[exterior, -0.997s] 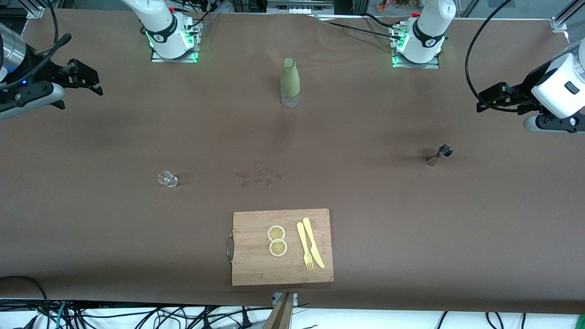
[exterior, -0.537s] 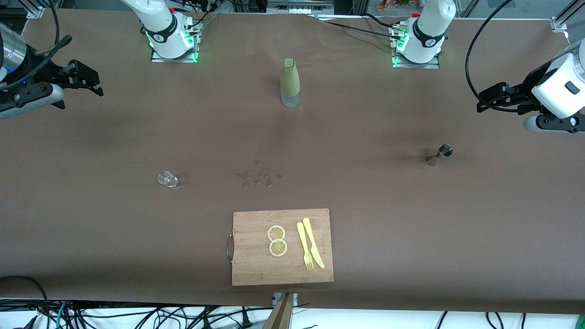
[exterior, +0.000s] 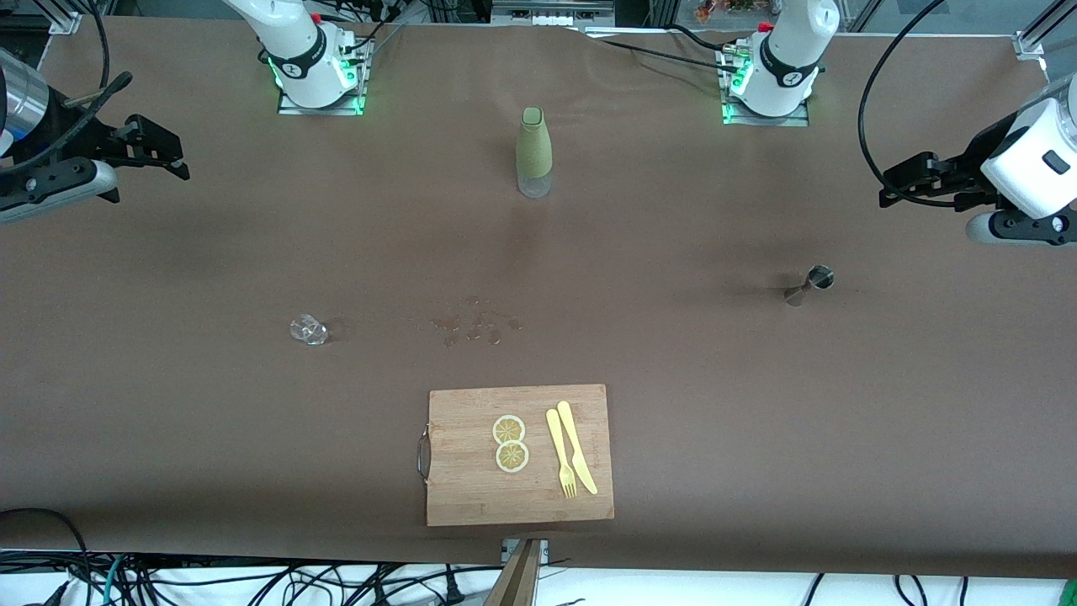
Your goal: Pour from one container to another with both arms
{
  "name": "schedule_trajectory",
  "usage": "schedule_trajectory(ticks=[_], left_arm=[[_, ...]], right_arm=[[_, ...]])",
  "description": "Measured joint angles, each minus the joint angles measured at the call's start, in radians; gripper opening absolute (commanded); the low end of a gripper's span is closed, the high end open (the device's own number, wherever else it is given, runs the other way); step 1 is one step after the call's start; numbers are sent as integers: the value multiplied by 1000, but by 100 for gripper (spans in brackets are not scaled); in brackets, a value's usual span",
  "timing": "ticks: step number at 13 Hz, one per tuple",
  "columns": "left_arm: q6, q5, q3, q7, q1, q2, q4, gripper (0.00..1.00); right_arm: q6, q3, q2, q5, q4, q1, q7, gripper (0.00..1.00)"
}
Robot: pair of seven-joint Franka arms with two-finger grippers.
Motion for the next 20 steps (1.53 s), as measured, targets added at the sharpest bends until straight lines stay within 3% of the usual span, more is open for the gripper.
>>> schedule_trajectory(ticks=[11,20], left_arm=[[1,-9,5,8,17,32,0,100],[21,-116,8,469,183,155,1,100]], right_arm=[[0,-1,4,0,-5,0,1,99],[0,-3,9,0,-6,-1,2,99]])
